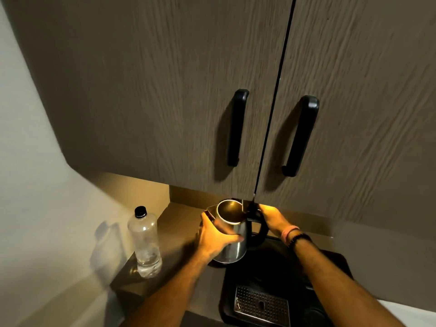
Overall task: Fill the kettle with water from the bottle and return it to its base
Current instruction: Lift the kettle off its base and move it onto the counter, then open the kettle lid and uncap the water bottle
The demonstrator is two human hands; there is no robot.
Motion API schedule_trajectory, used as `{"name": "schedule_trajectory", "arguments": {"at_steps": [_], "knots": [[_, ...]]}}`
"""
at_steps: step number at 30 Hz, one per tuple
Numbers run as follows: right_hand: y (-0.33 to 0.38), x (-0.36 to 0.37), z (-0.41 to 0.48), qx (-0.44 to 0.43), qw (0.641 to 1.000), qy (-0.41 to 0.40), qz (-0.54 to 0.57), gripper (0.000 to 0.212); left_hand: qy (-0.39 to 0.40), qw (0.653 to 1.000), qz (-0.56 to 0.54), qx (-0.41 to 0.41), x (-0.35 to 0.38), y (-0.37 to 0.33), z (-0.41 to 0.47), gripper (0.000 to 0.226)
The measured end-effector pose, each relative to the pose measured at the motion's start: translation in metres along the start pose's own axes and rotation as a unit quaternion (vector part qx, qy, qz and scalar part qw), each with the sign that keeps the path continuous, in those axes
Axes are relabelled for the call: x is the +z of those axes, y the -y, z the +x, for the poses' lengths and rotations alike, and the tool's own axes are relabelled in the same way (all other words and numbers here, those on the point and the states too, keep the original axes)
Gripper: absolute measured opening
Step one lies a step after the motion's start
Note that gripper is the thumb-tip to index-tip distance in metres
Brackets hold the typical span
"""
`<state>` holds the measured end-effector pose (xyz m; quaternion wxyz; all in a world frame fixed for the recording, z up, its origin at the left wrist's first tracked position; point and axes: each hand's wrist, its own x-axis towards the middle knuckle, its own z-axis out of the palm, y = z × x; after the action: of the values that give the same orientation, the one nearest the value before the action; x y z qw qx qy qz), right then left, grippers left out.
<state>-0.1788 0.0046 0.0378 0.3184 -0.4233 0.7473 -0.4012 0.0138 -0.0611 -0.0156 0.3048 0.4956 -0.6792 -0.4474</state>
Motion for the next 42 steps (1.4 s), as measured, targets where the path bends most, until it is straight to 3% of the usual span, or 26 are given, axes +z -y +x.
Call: {"name": "schedule_trajectory", "arguments": {"at_steps": [3,8,19,21,23,25,27,29,33,36,42], "knots": [[0.016,0.036,0.004,-0.066,0.996,0.043,-0.028,0.045,-0.007,0.999,-0.009,-0.041,-0.027,0.025,0.008,0.153],[0.02,0.08,0.011,-0.152,0.964,0.113,-0.185,0.036,-0.01,0.995,0.007,-0.1,-0.049,0.06,0.009,0.17],[0.011,0.116,0.02,-0.117,0.976,0.124,-0.135,0.044,-0.009,0.995,-0.002,-0.095,-0.064,0.082,-0.002,0.14],[0.009,0.116,0.021,-0.118,0.978,0.12,-0.125,0.047,-0.012,0.996,0.041,-0.08,-0.072,0.071,-0.012,0.122],[0.006,0.119,0.022,-0.135,0.972,0.123,-0.146,0.049,-0.066,0.99,0.126,-0.015,-0.086,0.057,-0.026,0.071],[0.006,0.122,0.022,-0.146,0.972,0.122,-0.141,0.052,-0.182,0.961,0.178,0.109,-0.107,0.042,-0.036,0.021],[0.008,0.123,0.022,-0.126,0.984,0.103,-0.077,0.053,-0.313,0.912,0.167,0.204,-0.131,0.028,-0.036,0.009],[0.009,0.126,0.022,-0.102,0.991,0.087,-0.029,0.053,-0.364,0.893,0.143,0.22,-0.156,0.018,-0.026,0.012],[0.01,0.126,0.019,-0.098,0.988,0.107,-0.055,0.069,-0.261,0.943,0.173,0.116,-0.185,0.024,-0.005,0.043],[0.012,0.125,0.018,-0.08,0.989,0.116,-0.043,0.073,-0.165,0.97,0.155,0.089,-0.194,0.03,0.003,0.041],[0.009,0.125,0.021,-0.07,0.99,0.116,-0.045,0.071,-0.165,0.974,0.132,0.084,-0.201,0.036,0.009,0.034]]}}
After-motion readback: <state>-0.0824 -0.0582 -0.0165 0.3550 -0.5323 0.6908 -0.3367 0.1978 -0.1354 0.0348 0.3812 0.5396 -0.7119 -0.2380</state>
